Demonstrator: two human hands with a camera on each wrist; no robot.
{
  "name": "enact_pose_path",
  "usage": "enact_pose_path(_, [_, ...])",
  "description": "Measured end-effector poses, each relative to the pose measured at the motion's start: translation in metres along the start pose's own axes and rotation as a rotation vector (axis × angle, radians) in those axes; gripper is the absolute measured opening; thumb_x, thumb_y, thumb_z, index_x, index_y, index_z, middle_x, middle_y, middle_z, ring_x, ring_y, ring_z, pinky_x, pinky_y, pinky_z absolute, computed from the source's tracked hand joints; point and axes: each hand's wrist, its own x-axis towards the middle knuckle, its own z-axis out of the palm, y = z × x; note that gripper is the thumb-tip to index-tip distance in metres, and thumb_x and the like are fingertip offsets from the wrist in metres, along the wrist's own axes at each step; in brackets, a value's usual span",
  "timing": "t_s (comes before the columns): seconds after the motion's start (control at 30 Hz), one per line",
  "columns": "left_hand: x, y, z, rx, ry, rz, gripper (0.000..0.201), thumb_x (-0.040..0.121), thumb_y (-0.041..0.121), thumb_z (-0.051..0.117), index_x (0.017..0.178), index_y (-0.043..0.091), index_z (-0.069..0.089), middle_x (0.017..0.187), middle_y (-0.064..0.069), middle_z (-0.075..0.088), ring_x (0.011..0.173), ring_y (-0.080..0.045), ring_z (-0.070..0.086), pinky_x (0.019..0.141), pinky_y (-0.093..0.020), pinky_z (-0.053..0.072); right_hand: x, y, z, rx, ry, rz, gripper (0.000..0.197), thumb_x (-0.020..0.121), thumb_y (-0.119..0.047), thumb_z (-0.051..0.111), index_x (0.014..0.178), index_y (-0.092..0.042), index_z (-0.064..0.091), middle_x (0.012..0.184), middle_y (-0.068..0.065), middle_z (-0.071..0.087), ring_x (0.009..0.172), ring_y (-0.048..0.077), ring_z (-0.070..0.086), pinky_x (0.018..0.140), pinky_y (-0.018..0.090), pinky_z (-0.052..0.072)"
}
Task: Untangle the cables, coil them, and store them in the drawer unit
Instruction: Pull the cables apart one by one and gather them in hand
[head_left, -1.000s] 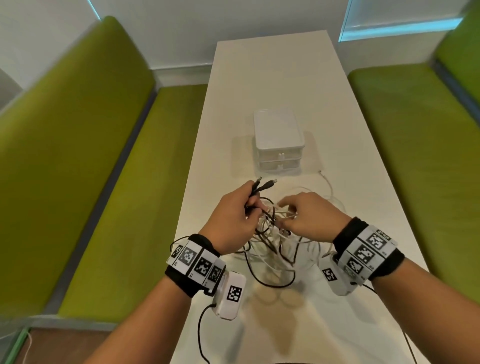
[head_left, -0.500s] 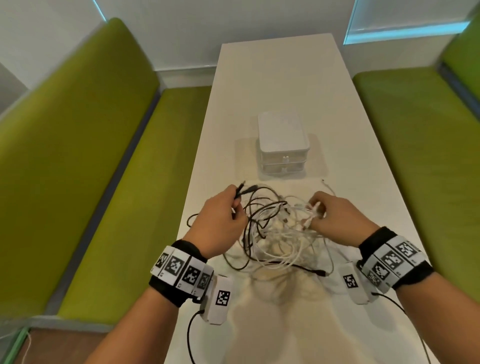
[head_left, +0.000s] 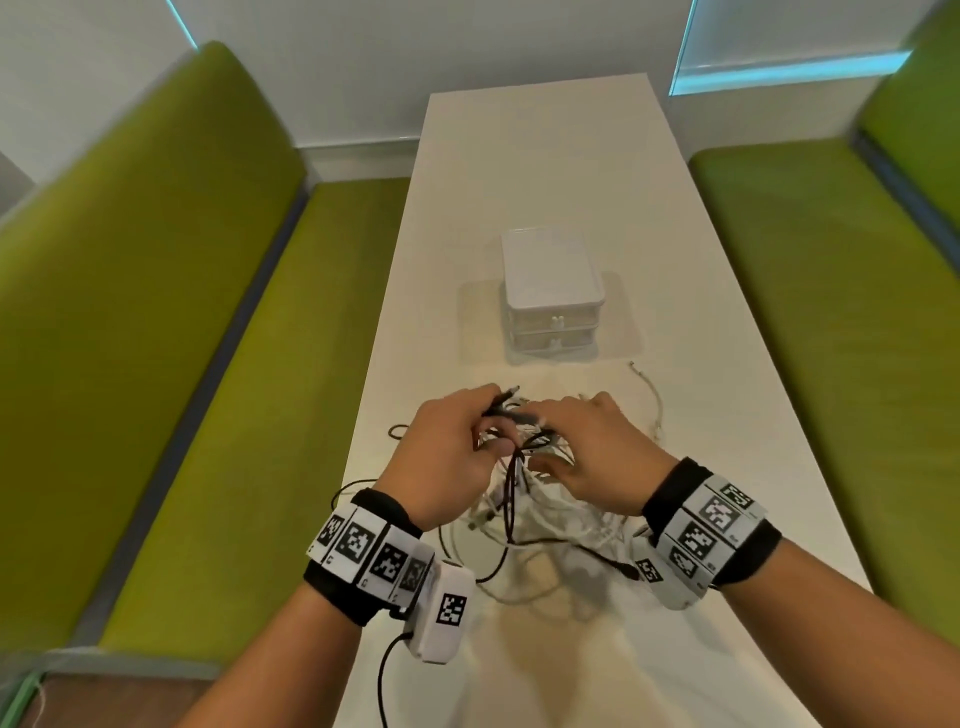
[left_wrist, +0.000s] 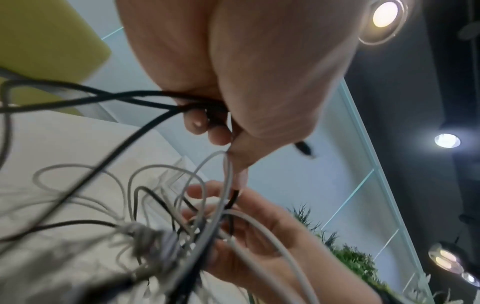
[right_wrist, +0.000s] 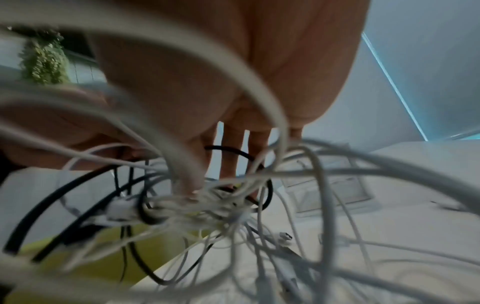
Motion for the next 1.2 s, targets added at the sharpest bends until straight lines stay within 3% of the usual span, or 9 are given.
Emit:
enact_pose_path(0.13, [-0.003, -0.003, -0.005, 0.011, 0.07, 0.027, 0.039, 0.083, 0.003, 0.073, 0.087, 0.035, 0.051, 0.083, 0.019, 0.073, 0.08, -0.018, 0.059, 0.08, -0.039, 0.05, 0.005, 0.001, -0.005, -0.211, -0.043, 0.018, 0.033, 0.093, -0.062, 0.055, 0.124, -0.052, 0.06, 0.09, -0.02, 0.063, 0.091, 0.009, 0.047, 0.087, 0.039, 0.034])
enact_pose_path(0.43, [-0.009, -0.011, 0.011, 0.145, -0.035, 0.031, 0.043, 0.074, 0.002, 0.064, 0.063, 0.032, 0.035, 0.075, 0.013, 0.073, 0.077, -0.005, 0.063, 0.073, -0.033, 0.053, -0.006, 0.016, -0.011, 0.057, 0.051, 0.303, 0.03, 0.074, -0.064, 0.076, 0.08, -0.035, 0.076, 0.076, -0.008, 0.066, 0.074, 0.011, 0.061, 0.067, 0.034, 0.049])
enact_pose_path(0.6, [-0.008, -0.011, 0.008, 0.075, -0.001, -0.027, 0.027, 0.075, 0.0, 0.069, 0.074, 0.026, 0.061, 0.078, 0.014, 0.075, 0.081, 0.001, 0.068, 0.079, -0.027, 0.055, -0.011, 0.021, -0.008, 0.288, 0.196, 0.436, 0.035, 0.086, -0.042, 0.075, 0.061, -0.017, 0.07, 0.06, -0.002, 0.06, 0.059, 0.014, 0.055, 0.06, 0.031, 0.044])
enact_pose_path(0.7, [-0.005, -0.009, -0.001, -0.04, 0.123, -0.101, 0.02, 0.076, 0.001, 0.077, 0.088, 0.013, 0.067, 0.077, 0.016, 0.075, 0.081, 0.005, 0.068, 0.077, -0.013, 0.049, -0.011, 0.023, -0.008, 0.225, 0.287, 0.47, 0.039, 0.093, -0.034, 0.063, 0.064, -0.009, 0.057, 0.058, 0.007, 0.058, 0.059, 0.026, 0.053, 0.062, 0.04, 0.047])
enact_pose_path(0.83, [-0.001, -0.011, -0.008, -0.056, 0.252, -0.155, 0.021, 0.079, 0.005, 0.08, 0.089, 0.007, 0.061, 0.076, 0.016, 0.075, 0.083, 0.008, 0.066, 0.071, -0.006, 0.045, -0.013, 0.019, -0.016, 0.208, 0.245, 0.297, 0.011, 0.095, -0.015, 0.062, 0.084, -0.015, 0.064, 0.082, -0.001, 0.062, 0.072, 0.015, 0.056, 0.066, 0.027, 0.043])
enact_pose_path(0.9, [0.0, -0.007, -0.002, -0.017, 0.247, -0.129, 0.025, 0.08, 0.005, 0.078, 0.082, 0.006, 0.053, 0.075, 0.014, 0.074, 0.08, 0.007, 0.066, 0.072, -0.013, 0.049, -0.012, 0.009, -0.017, 0.322, 0.168, 0.193, 0.038, 0.089, 0.003, 0.056, 0.115, -0.022, 0.066, 0.114, -0.009, 0.062, 0.087, 0.005, 0.063, 0.077, 0.013, 0.048])
enact_pose_path(0.97, [-0.001, 0.0, 0.008, -0.016, 0.223, -0.079, 0.028, 0.081, 0.003, 0.074, 0.077, 0.011, 0.047, 0.076, 0.012, 0.074, 0.079, 0.003, 0.067, 0.075, -0.018, 0.052, -0.008, 0.003, -0.011, 0.348, 0.071, 0.181, 0.052, 0.087, -0.002, 0.06, 0.131, -0.028, 0.06, 0.126, -0.013, 0.062, 0.099, -0.001, 0.063, 0.087, 0.012, 0.048])
enact_pose_path(1.03, [0.0, 0.003, 0.017, -0.045, 0.203, -0.043, 0.021, 0.082, 0.001, 0.072, 0.083, 0.009, 0.052, 0.079, 0.012, 0.074, 0.081, 0.0, 0.067, 0.079, -0.017, 0.052, -0.004, -0.001, -0.005, 0.326, 0.036, 0.209, 0.049, 0.083, -0.019, 0.074, 0.129, -0.031, 0.062, 0.115, -0.013, 0.069, 0.101, -0.001, 0.064, 0.089, 0.019, 0.051])
enact_pose_path(1.2, [-0.004, -0.003, 0.02, -0.029, 0.114, -0.014, 0.031, 0.082, 0.001, 0.072, 0.078, 0.012, 0.043, 0.08, 0.013, 0.075, 0.082, 0.0, 0.066, 0.079, -0.014, 0.048, 0.0, 0.004, -0.01, 0.187, -0.011, 0.282, 0.011, 0.083, -0.029, 0.081, 0.083, -0.021, 0.073, 0.072, -0.005, 0.069, 0.068, 0.009, 0.061, 0.064, 0.03, 0.047])
